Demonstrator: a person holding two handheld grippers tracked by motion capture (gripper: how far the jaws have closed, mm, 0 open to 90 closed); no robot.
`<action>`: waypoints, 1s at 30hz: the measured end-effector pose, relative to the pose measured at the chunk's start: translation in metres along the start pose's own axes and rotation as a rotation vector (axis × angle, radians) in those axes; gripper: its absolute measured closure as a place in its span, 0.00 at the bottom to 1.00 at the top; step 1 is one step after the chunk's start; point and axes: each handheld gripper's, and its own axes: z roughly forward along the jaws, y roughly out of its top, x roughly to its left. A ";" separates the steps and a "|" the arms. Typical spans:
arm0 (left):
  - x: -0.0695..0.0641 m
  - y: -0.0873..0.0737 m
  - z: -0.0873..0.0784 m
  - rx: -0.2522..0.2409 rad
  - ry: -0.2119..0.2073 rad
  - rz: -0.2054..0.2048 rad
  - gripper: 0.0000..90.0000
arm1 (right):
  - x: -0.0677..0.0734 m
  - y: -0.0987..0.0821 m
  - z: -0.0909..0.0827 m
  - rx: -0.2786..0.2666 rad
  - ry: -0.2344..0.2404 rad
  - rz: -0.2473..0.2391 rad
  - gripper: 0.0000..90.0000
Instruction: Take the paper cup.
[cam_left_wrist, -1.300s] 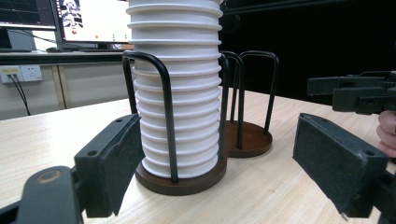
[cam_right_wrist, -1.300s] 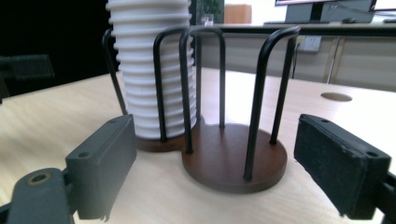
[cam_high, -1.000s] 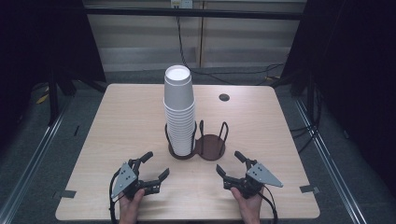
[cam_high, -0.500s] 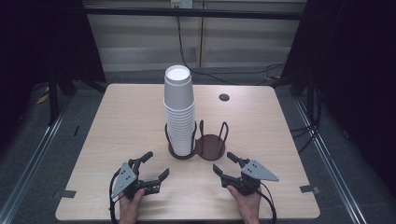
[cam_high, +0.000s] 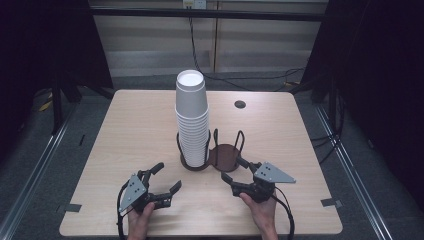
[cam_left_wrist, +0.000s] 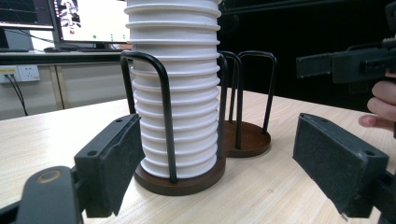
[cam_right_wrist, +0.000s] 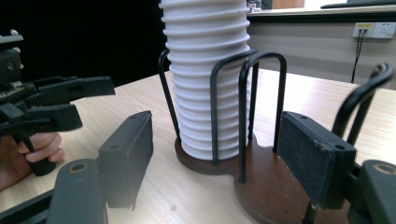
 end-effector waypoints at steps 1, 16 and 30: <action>0.000 0.000 0.000 0.000 0.000 0.000 0.18 | 0.000 0.003 0.001 0.004 0.003 -0.002 0.29; 0.000 0.000 0.000 0.001 0.001 0.000 0.18 | 0.003 0.037 0.012 0.066 0.090 0.001 0.25; 0.000 0.000 0.000 0.000 0.001 0.000 0.17 | -0.008 0.067 0.021 0.060 0.146 0.021 0.19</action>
